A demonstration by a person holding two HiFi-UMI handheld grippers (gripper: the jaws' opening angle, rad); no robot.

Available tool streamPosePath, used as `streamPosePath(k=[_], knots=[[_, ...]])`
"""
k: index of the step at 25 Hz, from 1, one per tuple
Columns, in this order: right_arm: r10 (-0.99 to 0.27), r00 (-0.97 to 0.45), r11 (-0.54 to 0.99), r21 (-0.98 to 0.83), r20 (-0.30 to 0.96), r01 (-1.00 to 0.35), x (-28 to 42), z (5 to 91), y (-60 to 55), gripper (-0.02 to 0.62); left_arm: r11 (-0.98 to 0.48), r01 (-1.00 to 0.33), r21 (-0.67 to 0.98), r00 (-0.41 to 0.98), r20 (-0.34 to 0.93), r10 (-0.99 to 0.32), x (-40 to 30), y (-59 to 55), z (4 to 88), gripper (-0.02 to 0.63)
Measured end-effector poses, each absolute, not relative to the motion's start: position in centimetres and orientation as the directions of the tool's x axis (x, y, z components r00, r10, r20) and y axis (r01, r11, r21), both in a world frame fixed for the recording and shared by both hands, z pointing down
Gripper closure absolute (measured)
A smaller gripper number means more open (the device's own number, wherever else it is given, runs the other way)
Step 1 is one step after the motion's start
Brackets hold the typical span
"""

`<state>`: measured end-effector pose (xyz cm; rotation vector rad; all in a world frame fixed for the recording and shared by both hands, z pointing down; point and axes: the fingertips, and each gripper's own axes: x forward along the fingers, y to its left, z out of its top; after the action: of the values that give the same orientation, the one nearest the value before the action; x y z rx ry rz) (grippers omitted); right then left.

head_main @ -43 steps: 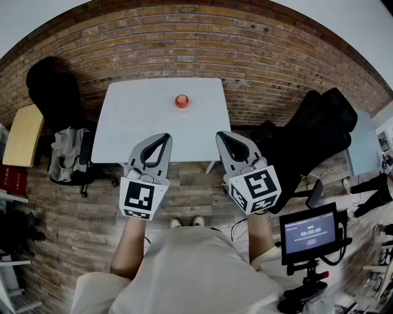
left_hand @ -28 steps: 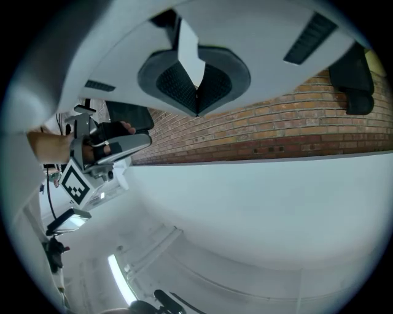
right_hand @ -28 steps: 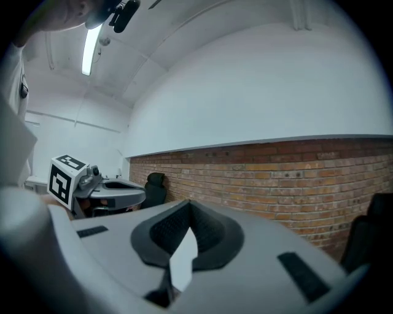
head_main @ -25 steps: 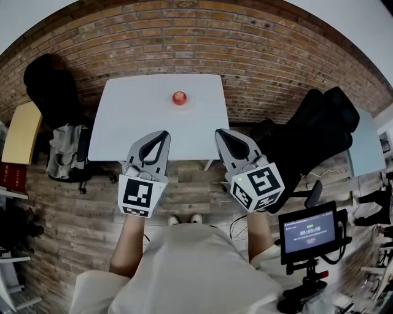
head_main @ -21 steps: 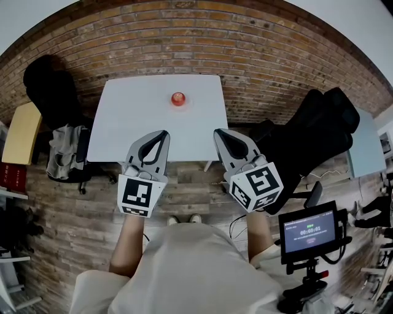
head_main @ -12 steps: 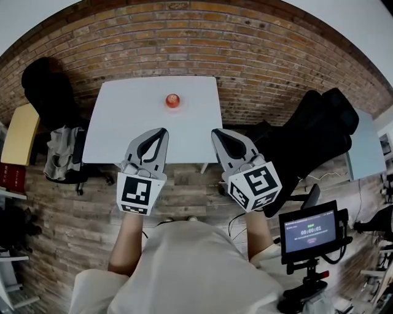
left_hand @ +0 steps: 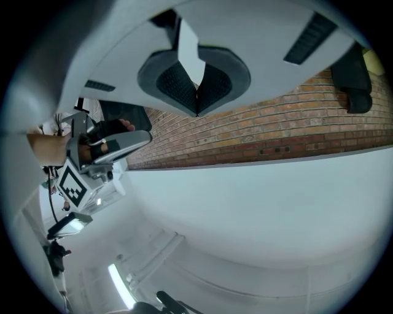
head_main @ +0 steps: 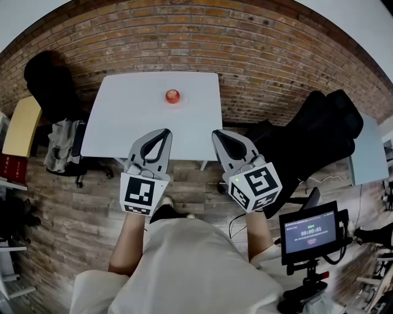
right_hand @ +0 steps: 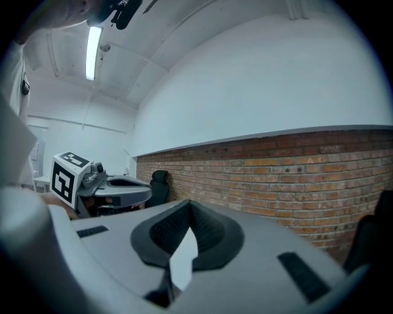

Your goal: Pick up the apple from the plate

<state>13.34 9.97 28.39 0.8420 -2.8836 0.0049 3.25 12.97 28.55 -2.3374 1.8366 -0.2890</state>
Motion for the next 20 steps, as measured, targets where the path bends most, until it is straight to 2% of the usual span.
streamPosePath(k=[10,20], knots=[[-0.537,-0.830,0.841,0.021,0.154,-0.540,13.1,29.3,9.8,0.594,-0.241,-0.946,-0.217,0.231,0.072,-0.970,2.8,12.5,29.6,0.600],[-0.563,-0.808,0.822,0.020,0.173,-0.569,9.9,30.2,3.4,0.594,-0.273,-0.939,-0.208,0.261,0.086,-0.962,-0.7,5.5,30.8,0.600]])
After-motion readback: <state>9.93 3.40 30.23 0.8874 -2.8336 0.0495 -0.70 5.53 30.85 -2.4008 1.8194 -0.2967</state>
